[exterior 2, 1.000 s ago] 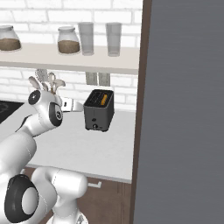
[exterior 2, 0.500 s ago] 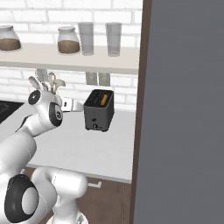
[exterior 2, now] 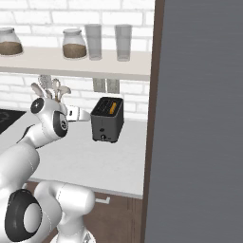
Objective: Start the toaster. Once the lever pops up, take the bread to the plate on the dining counter.
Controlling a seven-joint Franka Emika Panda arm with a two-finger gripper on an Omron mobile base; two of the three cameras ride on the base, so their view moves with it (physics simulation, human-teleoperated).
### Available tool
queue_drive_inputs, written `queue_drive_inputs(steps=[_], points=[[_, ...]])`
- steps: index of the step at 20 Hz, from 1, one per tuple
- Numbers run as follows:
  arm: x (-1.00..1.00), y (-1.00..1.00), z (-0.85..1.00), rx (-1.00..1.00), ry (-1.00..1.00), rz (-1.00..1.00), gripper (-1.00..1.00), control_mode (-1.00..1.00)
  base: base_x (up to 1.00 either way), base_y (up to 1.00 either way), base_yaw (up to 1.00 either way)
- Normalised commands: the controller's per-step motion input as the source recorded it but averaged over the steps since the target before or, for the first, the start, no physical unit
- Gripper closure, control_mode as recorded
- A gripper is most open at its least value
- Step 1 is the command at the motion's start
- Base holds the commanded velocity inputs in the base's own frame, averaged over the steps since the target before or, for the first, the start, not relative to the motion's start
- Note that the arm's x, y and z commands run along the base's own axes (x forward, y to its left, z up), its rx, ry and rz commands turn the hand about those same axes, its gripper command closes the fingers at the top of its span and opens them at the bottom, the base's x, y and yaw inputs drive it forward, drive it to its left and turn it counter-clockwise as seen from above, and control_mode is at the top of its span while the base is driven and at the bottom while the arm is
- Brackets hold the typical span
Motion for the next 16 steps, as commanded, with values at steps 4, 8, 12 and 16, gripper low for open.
queue_drive_inputs(steps=[4,8,12,16], points=[[0.0,0.0,0.0,0.0,0.0,0.0,-1.0,-1.0,0.0,0.0,0.0],[0.0,0.0,0.0,0.0,0.0,0.0,-1.0,-1.0,0.0,0.0,0.0],[0.0,0.0,0.0,0.0,0.0,0.0,-1.0,-1.0,0.0,0.0,0.0],[0.0,0.0,0.0,0.0,0.0,0.0,-1.0,-1.0,0.0,0.0,0.0]])
